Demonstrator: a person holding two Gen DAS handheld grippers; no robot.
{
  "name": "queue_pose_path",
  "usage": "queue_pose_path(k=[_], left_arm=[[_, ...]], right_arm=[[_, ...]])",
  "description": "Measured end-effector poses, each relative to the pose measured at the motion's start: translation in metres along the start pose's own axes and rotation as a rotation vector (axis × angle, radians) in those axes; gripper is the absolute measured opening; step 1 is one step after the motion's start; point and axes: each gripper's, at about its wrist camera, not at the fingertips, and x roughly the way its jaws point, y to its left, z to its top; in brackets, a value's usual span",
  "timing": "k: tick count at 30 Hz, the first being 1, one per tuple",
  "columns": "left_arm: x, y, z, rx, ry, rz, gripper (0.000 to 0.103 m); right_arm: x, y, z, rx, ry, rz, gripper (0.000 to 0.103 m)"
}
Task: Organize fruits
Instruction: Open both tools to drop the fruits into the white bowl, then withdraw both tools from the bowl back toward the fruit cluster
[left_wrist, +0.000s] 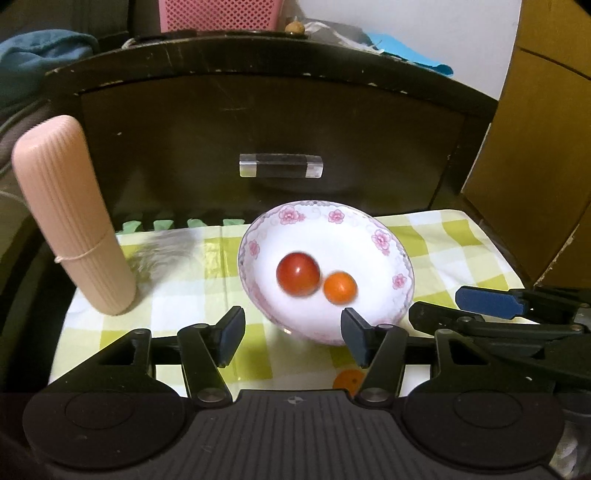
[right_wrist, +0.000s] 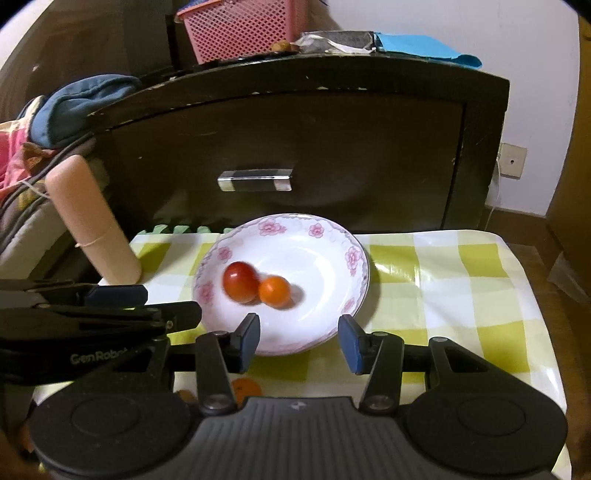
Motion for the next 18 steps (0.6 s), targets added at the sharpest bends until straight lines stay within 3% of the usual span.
queue_pose_path(k=[18], left_arm=[[-0.033,-0.009,-0.032,0.026,0.023,-0.01,0.065]], right_arm=[[-0.043,0.014,-0.042,0.065,0.019,-0.005,0.045]])
